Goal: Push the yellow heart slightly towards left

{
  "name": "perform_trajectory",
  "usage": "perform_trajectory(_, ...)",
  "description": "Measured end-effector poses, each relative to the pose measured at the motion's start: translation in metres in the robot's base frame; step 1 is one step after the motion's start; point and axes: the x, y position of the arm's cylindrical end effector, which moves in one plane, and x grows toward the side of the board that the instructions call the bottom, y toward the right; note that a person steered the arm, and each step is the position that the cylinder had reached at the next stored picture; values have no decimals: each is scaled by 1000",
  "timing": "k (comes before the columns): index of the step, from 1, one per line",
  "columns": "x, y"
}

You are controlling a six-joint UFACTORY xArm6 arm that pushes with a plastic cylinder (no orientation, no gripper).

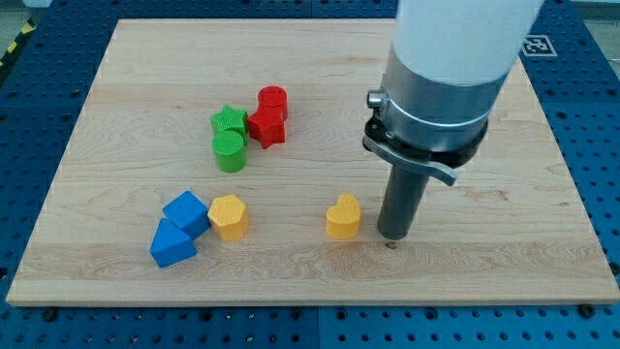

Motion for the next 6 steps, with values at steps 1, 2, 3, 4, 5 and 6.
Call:
perform_trajectory(1,-19,0)
perform_trajectory(2,-18,0)
perform_trajectory(3,-1,-1)
perform_trajectory(4,3,-8)
perform_trajectory(5,3,-6)
perform_trajectory(6,-5,-5)
